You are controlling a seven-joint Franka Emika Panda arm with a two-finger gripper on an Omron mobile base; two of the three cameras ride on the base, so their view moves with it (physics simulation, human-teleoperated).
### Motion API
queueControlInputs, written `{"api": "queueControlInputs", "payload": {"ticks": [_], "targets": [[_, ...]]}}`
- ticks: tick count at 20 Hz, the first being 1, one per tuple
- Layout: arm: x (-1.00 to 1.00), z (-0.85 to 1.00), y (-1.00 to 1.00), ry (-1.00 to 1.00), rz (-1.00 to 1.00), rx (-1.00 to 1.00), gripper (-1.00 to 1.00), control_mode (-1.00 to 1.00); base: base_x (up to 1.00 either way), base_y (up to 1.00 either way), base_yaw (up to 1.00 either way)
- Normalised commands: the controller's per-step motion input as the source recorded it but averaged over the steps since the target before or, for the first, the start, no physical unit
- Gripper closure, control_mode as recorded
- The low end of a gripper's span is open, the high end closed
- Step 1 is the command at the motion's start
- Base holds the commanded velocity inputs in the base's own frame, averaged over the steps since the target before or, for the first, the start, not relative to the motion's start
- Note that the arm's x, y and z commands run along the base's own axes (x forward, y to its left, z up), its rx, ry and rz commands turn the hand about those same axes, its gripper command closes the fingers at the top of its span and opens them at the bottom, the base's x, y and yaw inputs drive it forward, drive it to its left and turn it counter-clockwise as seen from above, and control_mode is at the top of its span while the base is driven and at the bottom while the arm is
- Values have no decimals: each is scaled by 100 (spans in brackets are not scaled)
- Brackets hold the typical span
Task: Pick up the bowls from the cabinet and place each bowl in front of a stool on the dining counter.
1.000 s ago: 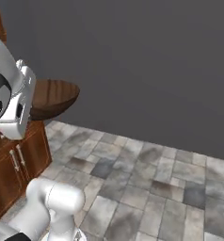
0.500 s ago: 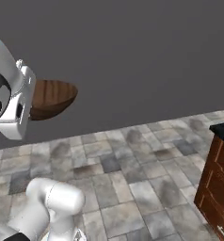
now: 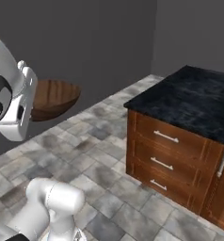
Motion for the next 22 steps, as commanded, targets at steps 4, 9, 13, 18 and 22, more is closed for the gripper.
{"api": "queueControlInputs", "payload": {"ticks": [4,9,13,18,22], "targets": [[0,0,0,0,0,0,100,100,93,94,-64],[0,0,0,0,0,0,100,100,100,100,-38],[0,0,0,0,0,0,100,100,100,100,-26],[0,0,0,0,0,0,100,100,100,100,-21],[0,0,0,0,0,0,100,100,100,100,-20]]}}
